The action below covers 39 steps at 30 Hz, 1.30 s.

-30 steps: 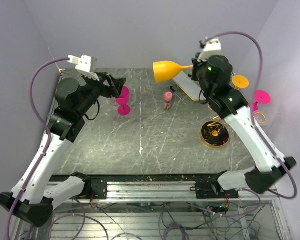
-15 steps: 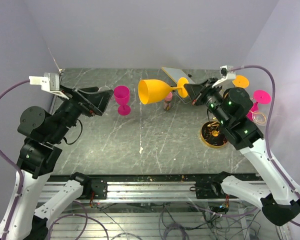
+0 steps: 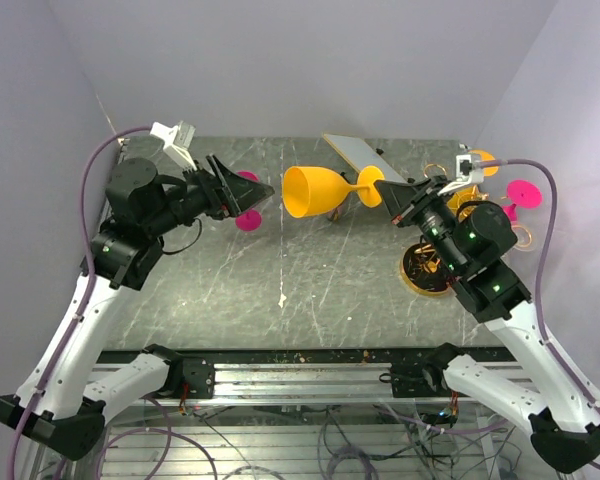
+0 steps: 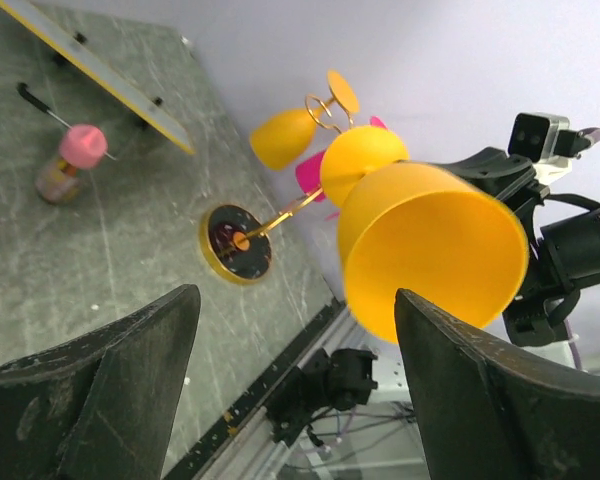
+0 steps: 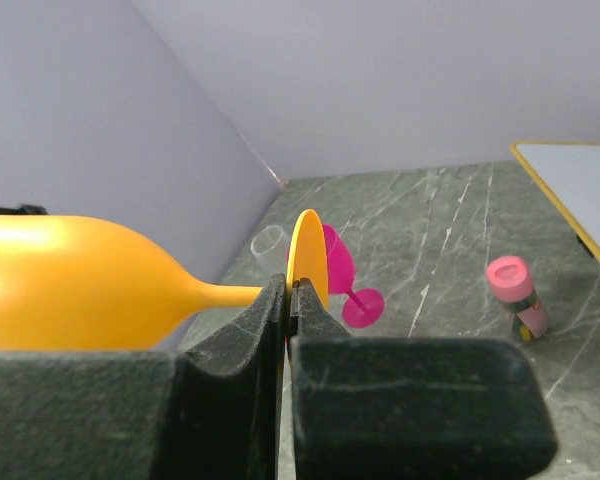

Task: Take the wine glass off the wine glass rack

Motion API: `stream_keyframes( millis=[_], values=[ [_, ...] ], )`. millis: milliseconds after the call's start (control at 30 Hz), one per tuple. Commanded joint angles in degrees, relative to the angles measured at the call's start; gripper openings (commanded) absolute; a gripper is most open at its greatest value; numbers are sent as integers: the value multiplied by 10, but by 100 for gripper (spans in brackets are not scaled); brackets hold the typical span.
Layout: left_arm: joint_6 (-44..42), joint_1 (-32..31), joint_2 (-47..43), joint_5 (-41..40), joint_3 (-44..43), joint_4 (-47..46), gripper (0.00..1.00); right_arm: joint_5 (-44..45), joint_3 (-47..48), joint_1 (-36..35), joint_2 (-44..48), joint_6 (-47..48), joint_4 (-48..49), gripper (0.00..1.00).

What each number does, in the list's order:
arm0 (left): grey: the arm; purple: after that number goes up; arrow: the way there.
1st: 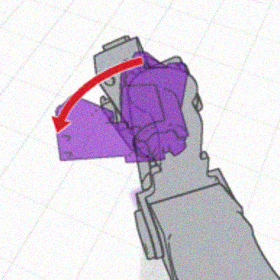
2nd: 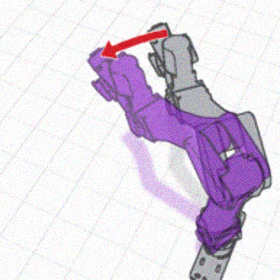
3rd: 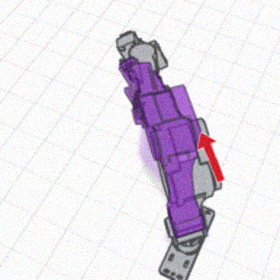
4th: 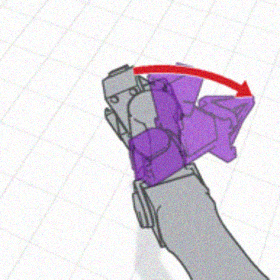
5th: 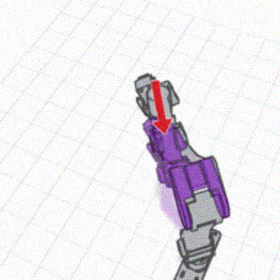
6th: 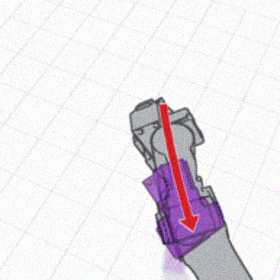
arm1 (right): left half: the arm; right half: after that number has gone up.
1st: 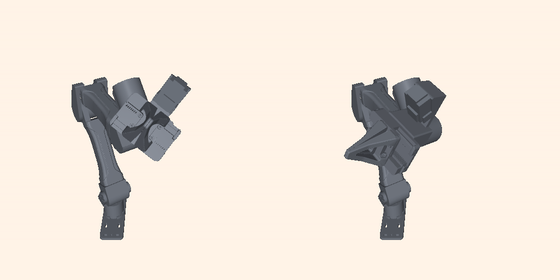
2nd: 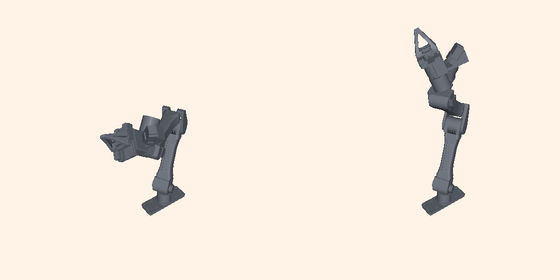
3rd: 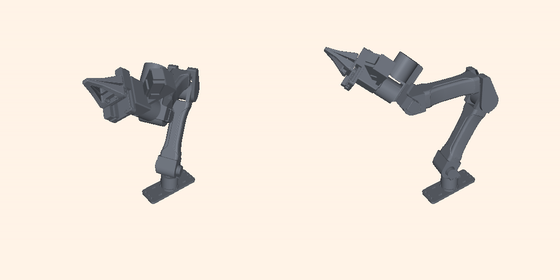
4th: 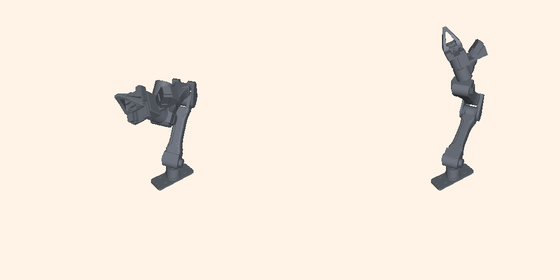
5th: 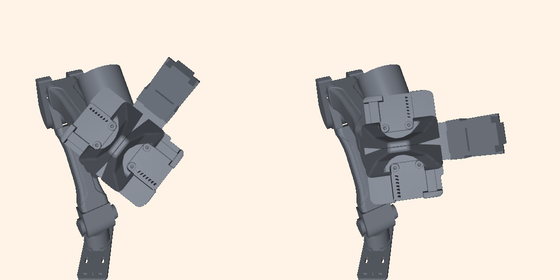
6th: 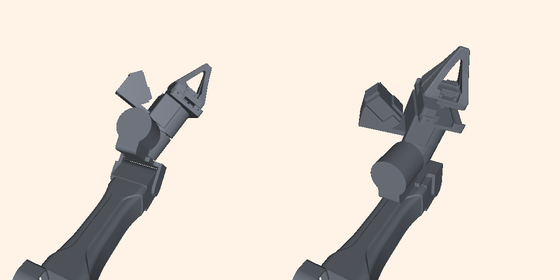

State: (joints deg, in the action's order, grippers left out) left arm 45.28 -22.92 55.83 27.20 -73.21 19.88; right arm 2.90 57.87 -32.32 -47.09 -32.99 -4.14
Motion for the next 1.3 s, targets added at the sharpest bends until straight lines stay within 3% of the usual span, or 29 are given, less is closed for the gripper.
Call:
stream_keyframes(
  millis=[0, 167, 333, 767, 1000, 1100, 1267],
  values=[
    [69, -4, -6, 75, 40, -92, 88, 28, -2, 1, 22, 6, 18, 0],
    [60, -43, 7, 50, 36, -93, 87, 13, -1, 1, 23, 2, 15, 0],
    [68, -67, 21, 36, 40, -114, 79, -5, -15, 1, 22, -12, 32, 0],
    [6, -73, 51, -25, 16, 15, 37, -11, -33, 1, 16, -25, 32, 0],
    [2, -73, 36, -72, 48, 89, 7, 16, -24, 1, 8, 5, 14, 34],
    [-5, -73, 24, -101, 73, 136, 7, 41, -14, 0, 9, 31, 0, 51],
    [-14, -72, -5, -133, 117, 201, 7, 73, -16, 1, 23, 61, -2, 60]
  ],
)
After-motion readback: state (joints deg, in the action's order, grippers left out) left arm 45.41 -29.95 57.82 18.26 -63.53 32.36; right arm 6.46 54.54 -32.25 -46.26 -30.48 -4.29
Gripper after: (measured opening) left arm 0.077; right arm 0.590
